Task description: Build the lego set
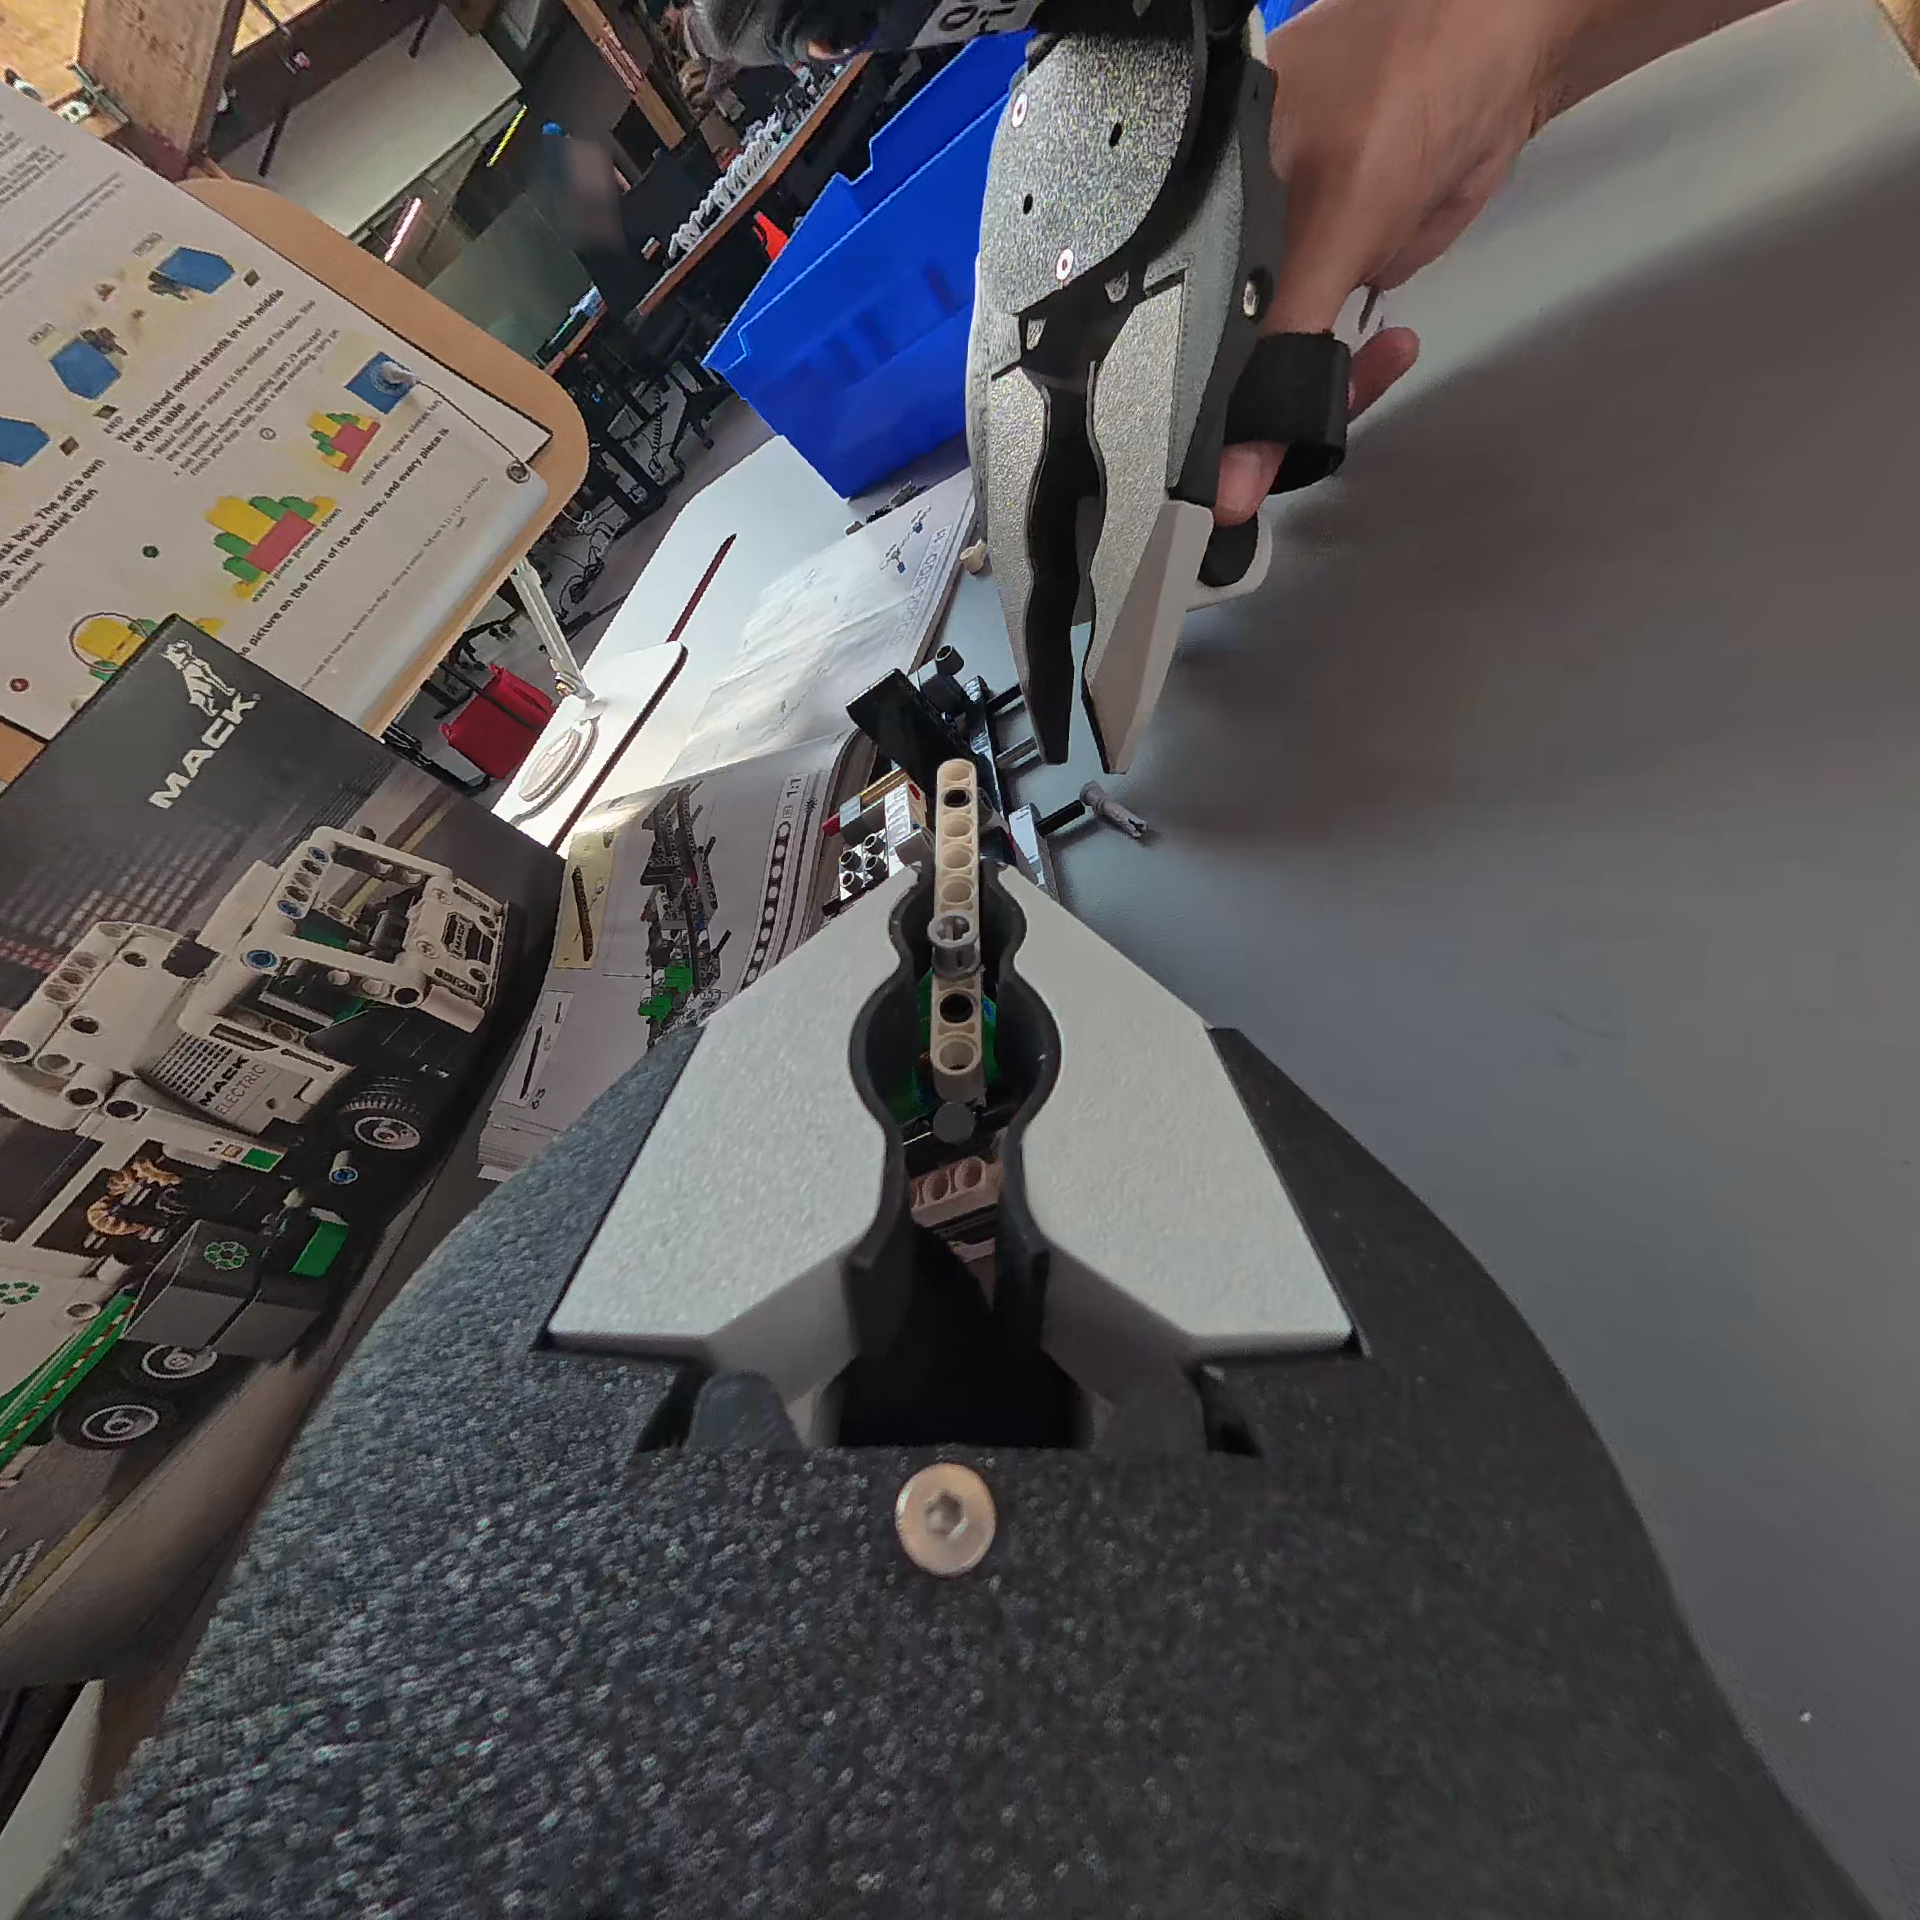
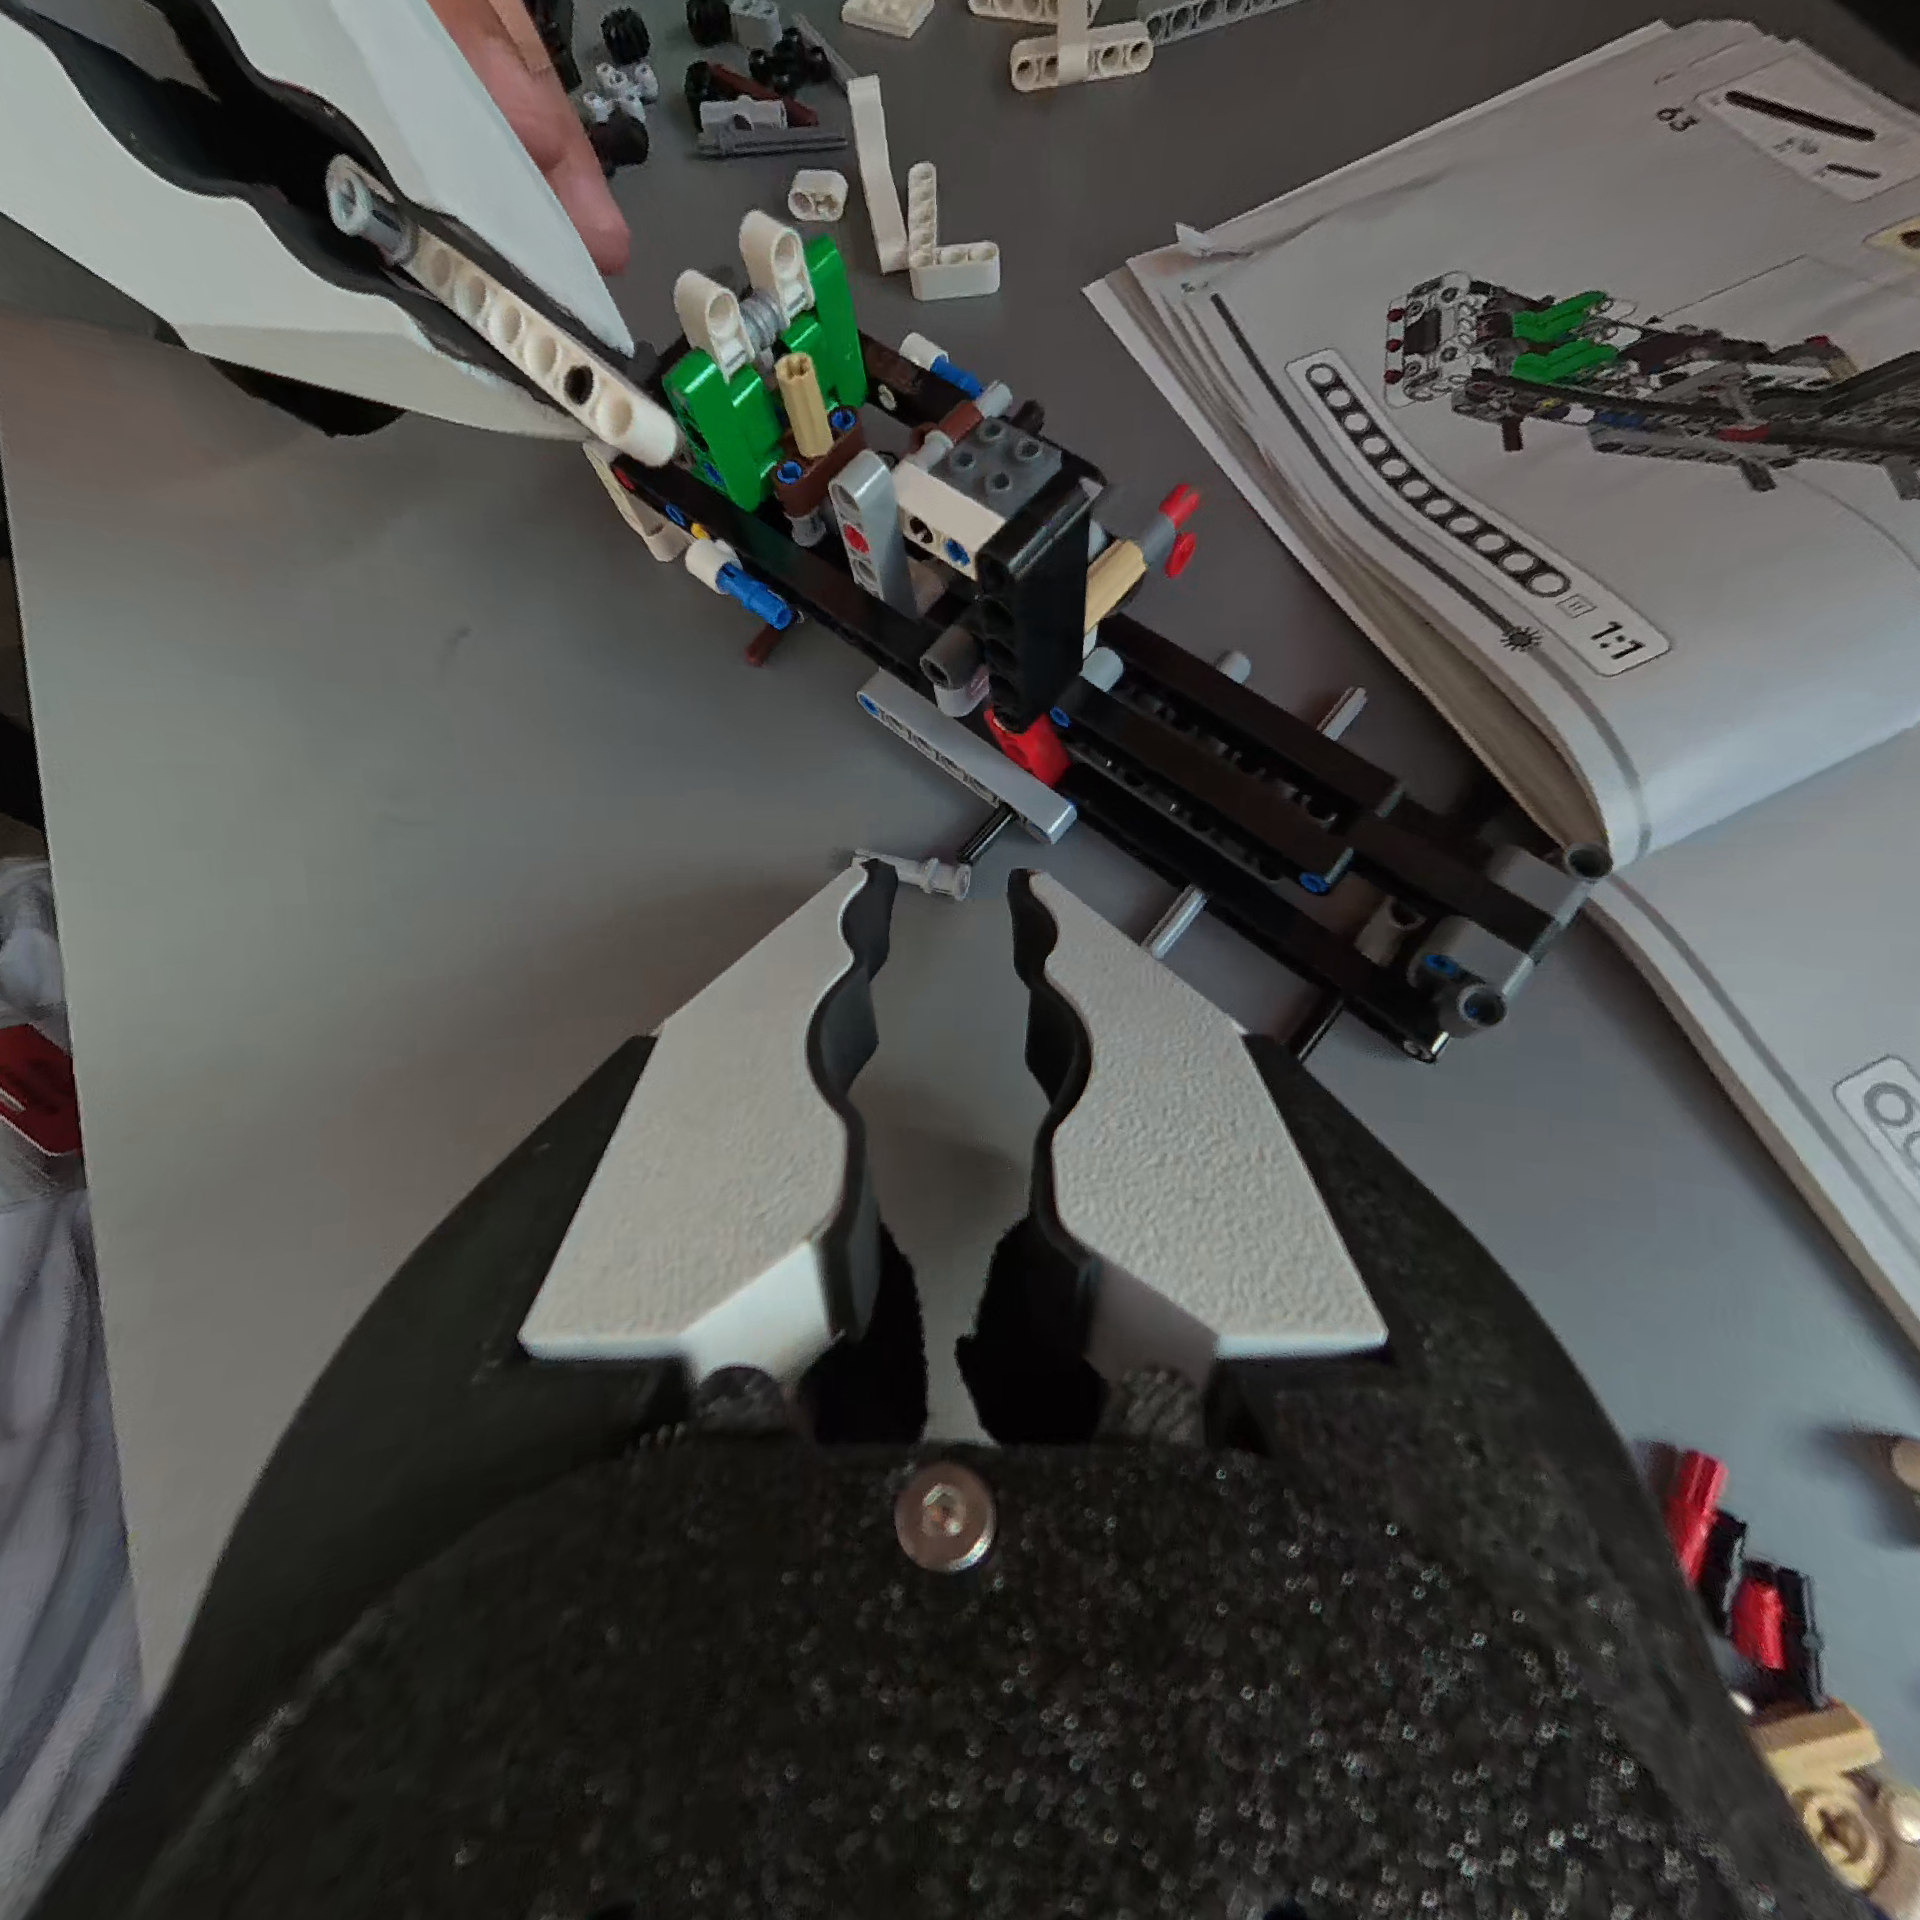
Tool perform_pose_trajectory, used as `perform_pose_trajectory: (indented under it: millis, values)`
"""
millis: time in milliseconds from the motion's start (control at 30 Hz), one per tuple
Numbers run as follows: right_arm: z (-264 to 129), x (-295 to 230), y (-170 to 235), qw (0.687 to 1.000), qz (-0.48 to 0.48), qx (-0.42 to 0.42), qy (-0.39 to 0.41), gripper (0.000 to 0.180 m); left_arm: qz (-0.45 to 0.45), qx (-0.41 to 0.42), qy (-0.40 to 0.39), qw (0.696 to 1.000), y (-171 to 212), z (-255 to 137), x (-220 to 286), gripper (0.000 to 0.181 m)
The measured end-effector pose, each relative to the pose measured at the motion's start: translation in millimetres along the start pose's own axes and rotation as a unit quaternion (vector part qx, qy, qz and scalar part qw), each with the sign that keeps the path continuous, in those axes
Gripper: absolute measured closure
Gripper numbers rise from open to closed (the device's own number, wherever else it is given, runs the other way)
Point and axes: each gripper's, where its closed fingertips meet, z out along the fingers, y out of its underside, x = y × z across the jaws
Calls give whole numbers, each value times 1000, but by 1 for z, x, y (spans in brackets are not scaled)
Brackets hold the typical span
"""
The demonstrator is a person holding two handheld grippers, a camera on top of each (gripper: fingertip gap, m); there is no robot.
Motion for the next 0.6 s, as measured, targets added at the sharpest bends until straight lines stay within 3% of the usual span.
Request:
perform_pose_trajectory:
  millis: [267,600]
  values:
    - [5,-22,5,998,-19,-26,-52,159,7,-5,-3,1000,3,1,0,176]
    - [12,-23,-1,992,-125,3,-15,159,6,5,-5,1000,-1,-1,-2,176]
